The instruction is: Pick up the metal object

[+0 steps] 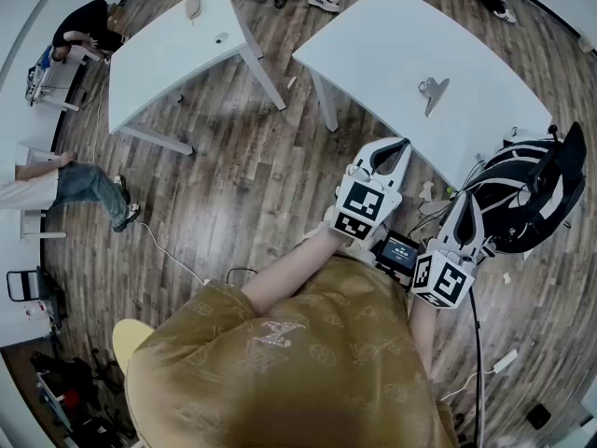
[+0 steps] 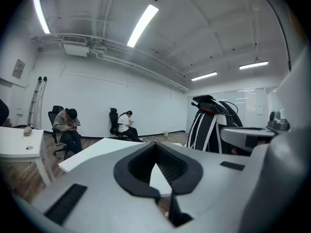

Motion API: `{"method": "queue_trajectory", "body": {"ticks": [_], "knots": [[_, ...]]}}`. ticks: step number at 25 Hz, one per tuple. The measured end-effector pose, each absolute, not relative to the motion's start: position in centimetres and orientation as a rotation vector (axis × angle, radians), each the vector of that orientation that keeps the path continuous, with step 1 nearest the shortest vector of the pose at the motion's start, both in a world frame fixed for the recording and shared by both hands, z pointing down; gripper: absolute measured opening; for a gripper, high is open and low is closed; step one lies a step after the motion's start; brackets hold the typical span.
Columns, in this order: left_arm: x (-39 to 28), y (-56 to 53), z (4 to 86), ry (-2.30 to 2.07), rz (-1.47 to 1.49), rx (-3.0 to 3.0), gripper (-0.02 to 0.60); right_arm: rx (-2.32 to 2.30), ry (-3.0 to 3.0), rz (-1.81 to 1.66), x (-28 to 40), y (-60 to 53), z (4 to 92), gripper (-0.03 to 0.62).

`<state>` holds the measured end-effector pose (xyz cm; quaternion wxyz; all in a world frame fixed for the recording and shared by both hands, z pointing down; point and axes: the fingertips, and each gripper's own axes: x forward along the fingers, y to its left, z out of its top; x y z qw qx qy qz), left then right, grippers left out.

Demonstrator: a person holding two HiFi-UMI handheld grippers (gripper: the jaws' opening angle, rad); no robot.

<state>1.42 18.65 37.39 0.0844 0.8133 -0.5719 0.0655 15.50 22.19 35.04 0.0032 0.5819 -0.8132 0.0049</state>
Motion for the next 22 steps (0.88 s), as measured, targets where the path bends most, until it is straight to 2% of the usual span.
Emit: {"method": "queue_trajectory", "body": {"ticks": [22], "knots": [[-1.3, 8.6, 37.2, -1.652, 0.196, 2.556, 0.006, 1.967, -2.421, -0.013, 13.5, 14.2, 35.1, 0.008]]}}
